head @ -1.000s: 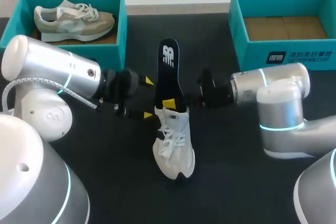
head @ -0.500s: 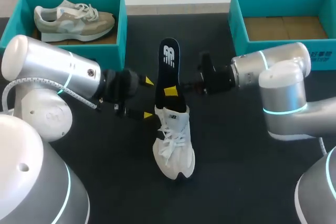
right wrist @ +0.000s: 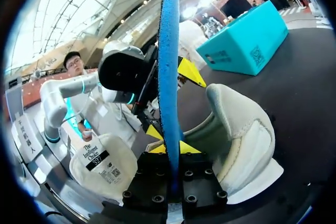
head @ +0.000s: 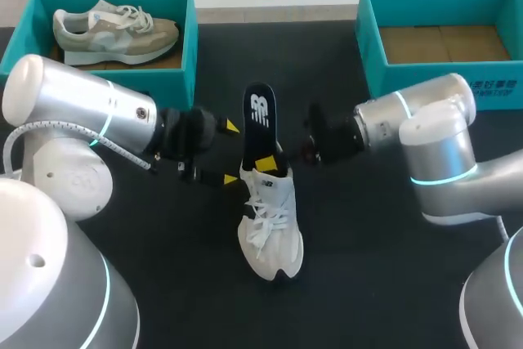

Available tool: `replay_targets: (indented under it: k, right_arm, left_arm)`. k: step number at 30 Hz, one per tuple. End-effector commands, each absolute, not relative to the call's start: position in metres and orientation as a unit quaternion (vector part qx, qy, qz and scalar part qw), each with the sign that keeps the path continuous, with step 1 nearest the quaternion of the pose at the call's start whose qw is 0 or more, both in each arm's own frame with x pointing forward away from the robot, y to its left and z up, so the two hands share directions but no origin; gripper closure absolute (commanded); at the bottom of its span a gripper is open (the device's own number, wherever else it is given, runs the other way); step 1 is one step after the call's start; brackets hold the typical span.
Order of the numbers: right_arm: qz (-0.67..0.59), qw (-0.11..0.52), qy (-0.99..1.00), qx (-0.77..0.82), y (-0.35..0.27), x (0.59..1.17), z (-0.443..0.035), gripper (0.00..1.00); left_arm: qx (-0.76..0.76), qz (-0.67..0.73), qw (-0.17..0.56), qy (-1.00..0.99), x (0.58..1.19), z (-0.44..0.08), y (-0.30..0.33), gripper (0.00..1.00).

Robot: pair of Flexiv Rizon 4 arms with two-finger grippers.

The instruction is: Take the shoe out of the shoebox, open the shoe tongue, remove and reinsert the insole, then place the shoe into the shoebox

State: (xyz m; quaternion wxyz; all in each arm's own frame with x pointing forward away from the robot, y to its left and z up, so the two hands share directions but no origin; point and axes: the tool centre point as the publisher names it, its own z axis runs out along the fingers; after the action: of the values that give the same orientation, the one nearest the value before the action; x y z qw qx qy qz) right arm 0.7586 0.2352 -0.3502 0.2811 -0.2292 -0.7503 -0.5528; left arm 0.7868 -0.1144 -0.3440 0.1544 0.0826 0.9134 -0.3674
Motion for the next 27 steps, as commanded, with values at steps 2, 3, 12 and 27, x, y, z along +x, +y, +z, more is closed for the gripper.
replay_targets:
  k: [2,3,12,27]
  right_arm:
    - [-0.557,0.261,-0.751,-0.239,0.236,0.751,-0.349,1.0]
    - [-0.557,0.258,-0.753,-0.235,0.235,0.754,-0.345,1.0]
    - [-0.545,0.237,-0.777,-0.207,0.231,0.783,-0.322,0.71]
    - [-0.514,0.306,-0.777,-0.197,0.229,0.783,-0.341,1.0]
  left_arm:
    - [0.083,-0.366,0.154,0.914,0.786,-0.344,-0.114,0.0]
    - [0.083,-0.366,0.154,0.914,0.786,-0.344,-0.114,0.0]
    - [0.083,-0.366,0.154,0.914,0.786,-0.344,-0.114,0.0]
    - [0.083,-0.366,0.154,0.914,0.786,-0.344,-0.114,0.0]
